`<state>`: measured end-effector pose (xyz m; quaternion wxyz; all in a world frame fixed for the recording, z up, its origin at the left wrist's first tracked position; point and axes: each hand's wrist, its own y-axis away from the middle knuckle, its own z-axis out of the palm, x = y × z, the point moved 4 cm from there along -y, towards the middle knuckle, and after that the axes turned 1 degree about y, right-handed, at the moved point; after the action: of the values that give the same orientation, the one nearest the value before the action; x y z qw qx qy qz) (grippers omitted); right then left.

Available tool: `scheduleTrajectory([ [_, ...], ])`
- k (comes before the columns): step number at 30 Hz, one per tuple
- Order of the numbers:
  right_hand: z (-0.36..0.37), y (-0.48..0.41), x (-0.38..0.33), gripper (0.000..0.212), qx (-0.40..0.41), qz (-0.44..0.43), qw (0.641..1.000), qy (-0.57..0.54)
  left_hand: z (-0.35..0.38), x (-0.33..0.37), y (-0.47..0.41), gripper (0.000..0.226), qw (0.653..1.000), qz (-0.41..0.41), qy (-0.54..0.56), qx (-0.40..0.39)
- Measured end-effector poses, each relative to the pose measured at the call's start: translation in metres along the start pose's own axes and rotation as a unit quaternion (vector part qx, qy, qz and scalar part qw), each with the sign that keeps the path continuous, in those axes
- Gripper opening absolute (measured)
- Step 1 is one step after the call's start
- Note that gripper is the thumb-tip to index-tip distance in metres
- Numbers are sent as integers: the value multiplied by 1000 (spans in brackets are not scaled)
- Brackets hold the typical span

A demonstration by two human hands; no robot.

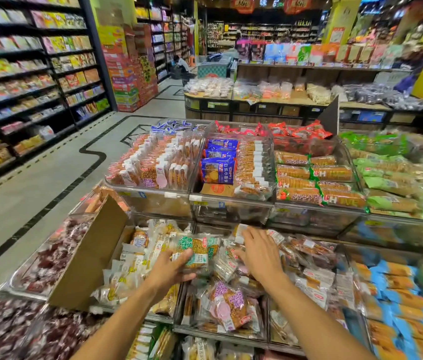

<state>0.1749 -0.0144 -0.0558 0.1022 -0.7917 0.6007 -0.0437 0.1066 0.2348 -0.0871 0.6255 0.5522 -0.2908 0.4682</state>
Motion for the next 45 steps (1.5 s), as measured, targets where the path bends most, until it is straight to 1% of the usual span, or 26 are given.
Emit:
scheduleTrajectory([
  [2,-2,-4,1,69,-18,-1,1000,-17,4,-4,-1,50,1000,0,-10,-4],
  [4,-4,-13,2,74,-47,-8,999,-15,5,-5,0,48,1000,0,-10,-2],
  [7,-10,-26,2,72,-75,-4,997,-12,0,-8,1,66,1000,0,-4,19],
  [9,-15,-30,1,64,-78,-13,997,-7,-5,-9,3,80,1000,0,-2,31],
  [11,-20,-31,2,50,-52,-21,998,1,-11,-10,5,88,999,1,1,41],
  [14,-25,-28,6,34,9,-42,999,15,-18,-13,9,84,999,2,12,53],
  [17,-34,-21,8,29,89,-42,994,-46,-20,-14,12,82,998,-2,11,56],
  [18,-37,-17,9,29,110,-20,990,-89,-20,-16,11,79,998,-1,10,60],
  [20,-37,-11,14,31,116,77,970,-200,-17,-16,11,79,998,-1,14,65],
  [21,-33,-7,17,31,107,137,949,-262,-13,-16,12,81,998,-3,15,66],
  [22,-26,-3,19,32,93,195,918,-334,-10,-17,11,81,998,-6,16,63],
  [23,-19,2,20,32,80,247,874,-411,-6,-16,12,79,998,-11,16,60],
  [24,-13,6,21,34,68,299,819,-484,-2,-17,12,76,998,-12,16,58],
  [25,-7,11,21,35,56,345,755,-554,3,-17,12,76,998,-16,13,56],
  [27,-2,24,16,40,24,412,602,-684,9,-18,10,85,999,-17,8,50],
  [28,-3,29,13,40,7,428,536,-727,13,-19,9,89,999,-16,6,46],
  [29,-4,32,11,39,-6,435,494,-752,16,-18,9,91,999,-16,2,43],
  [30,-5,34,10,41,-16,433,473,-767,18,-19,7,91,999,-16,4,41],
  [31,-5,35,10,48,-25,424,465,-776,21,-19,6,91,999,-18,4,36],
  [35,3,34,10,89,-37,391,492,-777,31,-18,8,85,1000,-21,2,20],
  [37,4,34,13,98,-30,389,506,-770,34,-15,8,79,1000,-18,-11,12],
  [39,5,37,19,100,-18,390,524,-757,39,-9,11,76,999,-14,-35,9],
  [41,2,42,26,96,-11,390,539,-747,46,-4,13,72,997,5,-74,4],
  [42,-2,47,30,89,-7,392,541,-744,50,-3,13,69,996,7,-94,-3],
  [43,-4,51,34,74,-7,397,537,-744,54,-4,11,66,995,15,-100,-12],
  [45,-10,61,42,35,-17,389,537,-748,67,0,11,62,993,7,-117,-30],
])
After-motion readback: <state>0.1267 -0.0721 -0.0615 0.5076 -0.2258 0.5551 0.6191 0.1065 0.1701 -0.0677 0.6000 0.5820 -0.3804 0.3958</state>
